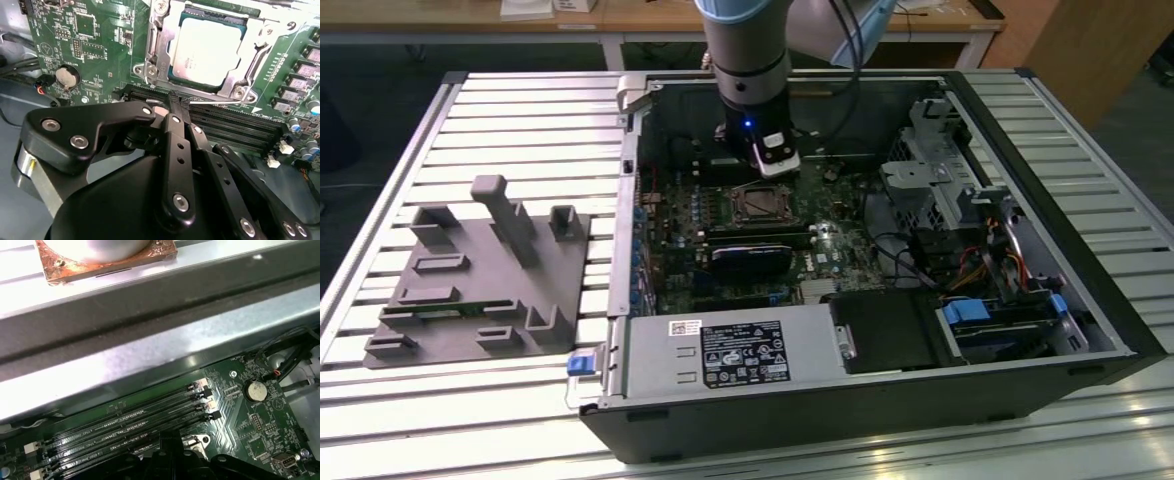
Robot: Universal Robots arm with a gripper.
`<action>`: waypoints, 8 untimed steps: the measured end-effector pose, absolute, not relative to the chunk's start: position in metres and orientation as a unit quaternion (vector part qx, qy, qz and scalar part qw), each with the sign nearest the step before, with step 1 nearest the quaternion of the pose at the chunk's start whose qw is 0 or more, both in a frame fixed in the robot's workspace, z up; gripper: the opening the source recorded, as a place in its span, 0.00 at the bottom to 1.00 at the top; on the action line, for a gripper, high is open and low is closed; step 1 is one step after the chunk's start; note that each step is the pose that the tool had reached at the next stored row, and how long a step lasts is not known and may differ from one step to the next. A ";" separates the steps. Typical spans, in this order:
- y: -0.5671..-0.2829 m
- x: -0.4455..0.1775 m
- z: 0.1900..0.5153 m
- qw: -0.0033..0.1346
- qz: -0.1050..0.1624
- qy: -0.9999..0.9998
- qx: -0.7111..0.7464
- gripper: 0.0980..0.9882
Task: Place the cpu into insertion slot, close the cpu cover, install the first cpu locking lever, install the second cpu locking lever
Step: 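Install the first cpu locking lever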
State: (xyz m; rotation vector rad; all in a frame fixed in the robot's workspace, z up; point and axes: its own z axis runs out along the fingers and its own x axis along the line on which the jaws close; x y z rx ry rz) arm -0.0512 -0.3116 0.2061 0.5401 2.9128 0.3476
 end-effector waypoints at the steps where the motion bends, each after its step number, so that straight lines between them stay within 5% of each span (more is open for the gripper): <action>1: -0.311 -0.052 0.206 0.079 0.116 0.973 0.181 0.01; 8: -0.306 -0.054 0.206 0.079 0.116 0.973 0.181 0.01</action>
